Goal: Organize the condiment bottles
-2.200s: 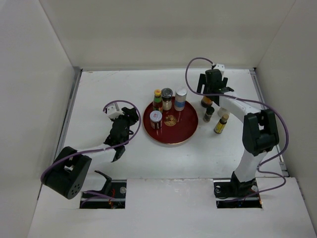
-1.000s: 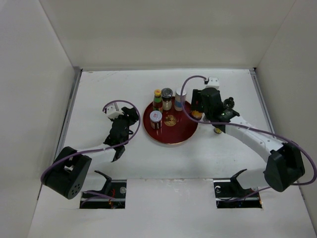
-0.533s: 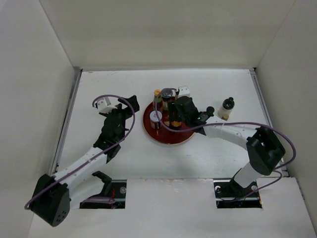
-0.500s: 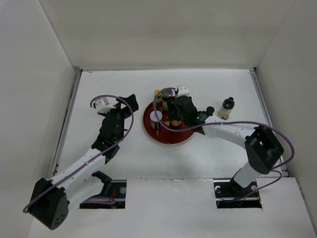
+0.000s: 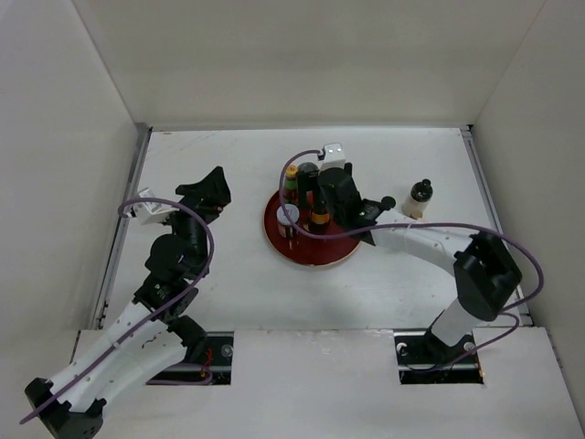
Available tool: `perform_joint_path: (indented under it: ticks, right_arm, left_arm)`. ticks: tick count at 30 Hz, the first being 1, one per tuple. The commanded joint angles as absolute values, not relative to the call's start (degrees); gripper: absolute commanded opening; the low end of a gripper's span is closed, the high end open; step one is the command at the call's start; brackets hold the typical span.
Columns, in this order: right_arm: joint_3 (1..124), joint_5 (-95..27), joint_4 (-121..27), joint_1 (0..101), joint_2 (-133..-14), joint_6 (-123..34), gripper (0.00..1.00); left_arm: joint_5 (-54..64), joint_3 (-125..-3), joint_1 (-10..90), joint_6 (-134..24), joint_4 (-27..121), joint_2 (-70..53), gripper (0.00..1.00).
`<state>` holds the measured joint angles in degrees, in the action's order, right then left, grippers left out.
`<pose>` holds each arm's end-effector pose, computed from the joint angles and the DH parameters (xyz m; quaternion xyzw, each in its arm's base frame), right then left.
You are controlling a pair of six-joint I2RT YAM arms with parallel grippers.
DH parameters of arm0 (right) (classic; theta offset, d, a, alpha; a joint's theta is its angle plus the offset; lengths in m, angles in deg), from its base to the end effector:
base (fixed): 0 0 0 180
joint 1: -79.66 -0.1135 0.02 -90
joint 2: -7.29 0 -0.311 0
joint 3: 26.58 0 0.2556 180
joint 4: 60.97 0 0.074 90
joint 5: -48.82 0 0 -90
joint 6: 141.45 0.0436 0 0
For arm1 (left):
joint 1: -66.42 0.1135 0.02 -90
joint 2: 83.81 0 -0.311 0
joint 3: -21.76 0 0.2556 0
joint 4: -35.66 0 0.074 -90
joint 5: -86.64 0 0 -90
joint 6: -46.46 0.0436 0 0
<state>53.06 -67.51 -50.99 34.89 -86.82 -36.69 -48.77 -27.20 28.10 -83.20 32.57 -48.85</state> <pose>0.2924 0.2628 0.3130 -0.0929 0.8227 0.0954 0.5526 0.1080 -0.0458 0.3843 -0.3168 0.5445 -0.2886 0.7210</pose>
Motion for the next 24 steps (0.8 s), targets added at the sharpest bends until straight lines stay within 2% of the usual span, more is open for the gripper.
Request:
perform_joint_path:
  ticks: [1, 8, 15, 19, 24]
  right_arm:
    - [51.35, -70.88, -53.81, 33.83, -77.38, -35.29, 1.0]
    - [38.69, -84.49, -45.56, 36.46, -61.2, -28.88, 1.0]
    - [31.21, -93.91, -36.51, 40.15, -49.15, -24.66, 1.0]
    - [28.92, -94.28, -29.39, 43.66, -46.51, -21.58, 1.0]
    - [28.66, -90.76, -27.97, 45.69, -46.15, -21.75, 1.0]
  left_arm:
    - [-53.63, -29.79, 25.87, -83.27, 34.91, -51.2, 1.0]
    - [-52.14, -31.11, 24.9, -83.09, 35.0, -51.82, 1.0]
    - [-50.82, -31.37, 25.07, -83.01, 34.12, -49.28, 1.0]
    - [-50.12, -30.15, 28.13, -82.65, 33.94, -47.52, 1.0]
    - [-47.75, -24.09, 33.76, -83.01, 31.23, -44.45, 1.0]
